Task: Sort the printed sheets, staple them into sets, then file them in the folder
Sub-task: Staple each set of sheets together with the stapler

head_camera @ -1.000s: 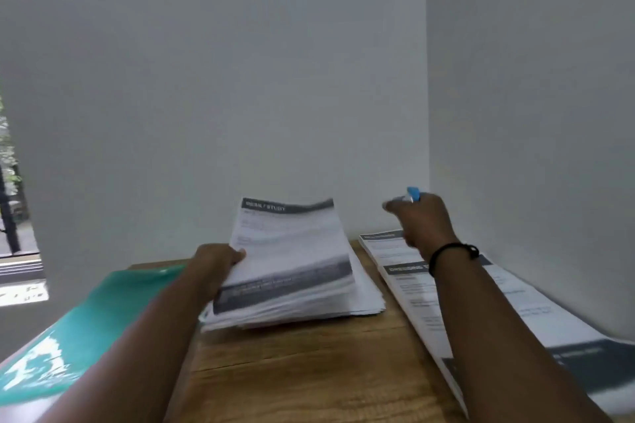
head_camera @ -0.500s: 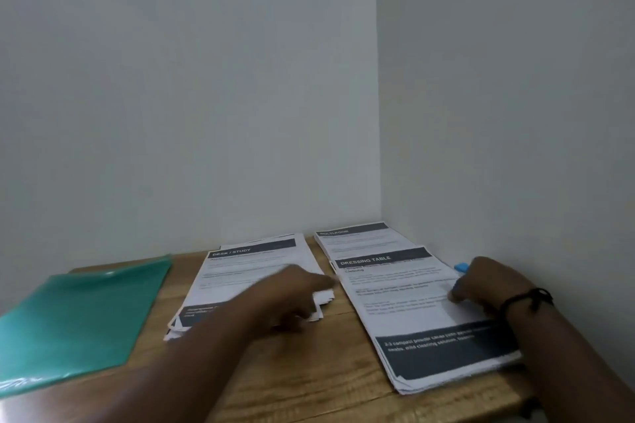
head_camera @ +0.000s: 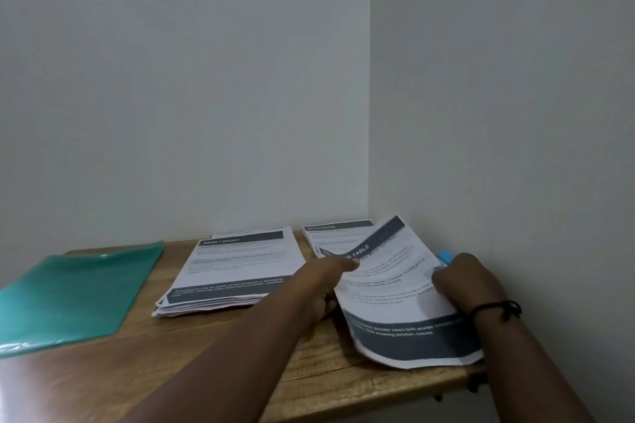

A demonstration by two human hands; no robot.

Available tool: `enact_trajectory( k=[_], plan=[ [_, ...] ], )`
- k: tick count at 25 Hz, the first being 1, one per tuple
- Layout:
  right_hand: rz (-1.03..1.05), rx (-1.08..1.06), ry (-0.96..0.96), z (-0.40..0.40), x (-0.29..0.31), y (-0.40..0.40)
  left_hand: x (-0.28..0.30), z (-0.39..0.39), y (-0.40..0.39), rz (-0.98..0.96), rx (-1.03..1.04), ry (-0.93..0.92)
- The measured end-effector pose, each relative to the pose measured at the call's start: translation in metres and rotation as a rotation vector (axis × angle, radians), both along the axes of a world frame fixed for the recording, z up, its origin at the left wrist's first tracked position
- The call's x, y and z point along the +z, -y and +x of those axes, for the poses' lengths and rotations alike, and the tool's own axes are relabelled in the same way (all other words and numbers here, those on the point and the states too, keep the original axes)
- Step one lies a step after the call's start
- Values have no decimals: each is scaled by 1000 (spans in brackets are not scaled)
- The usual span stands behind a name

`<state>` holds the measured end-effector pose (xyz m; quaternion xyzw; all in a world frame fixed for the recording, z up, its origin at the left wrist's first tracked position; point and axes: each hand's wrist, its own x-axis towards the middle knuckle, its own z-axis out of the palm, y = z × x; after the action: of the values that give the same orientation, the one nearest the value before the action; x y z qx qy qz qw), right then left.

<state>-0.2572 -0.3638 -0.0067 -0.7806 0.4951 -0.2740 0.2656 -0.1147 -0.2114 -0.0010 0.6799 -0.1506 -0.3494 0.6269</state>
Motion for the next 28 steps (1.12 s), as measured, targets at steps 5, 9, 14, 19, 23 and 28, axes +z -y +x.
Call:
enact_trajectory(
  k=[5,9,14,19,23,28],
  plan=[
    [63,59,399,-16,20,-21,14,0,-10,-71,23,54],
    [132,138,755,-16,44,-54,57,12,-43,-306,45,248],
    [341,267,901,25,39,-97,97,38,-102,-525,70,308],
    [385,342,870,43,26,-120,97,49,-127,-460,77,457],
    [391,410,881,47,20,-118,107,62,-140,-452,38,509],
    [378,444,922,56,24,-108,137,72,-142,-565,21,520]
  ],
)
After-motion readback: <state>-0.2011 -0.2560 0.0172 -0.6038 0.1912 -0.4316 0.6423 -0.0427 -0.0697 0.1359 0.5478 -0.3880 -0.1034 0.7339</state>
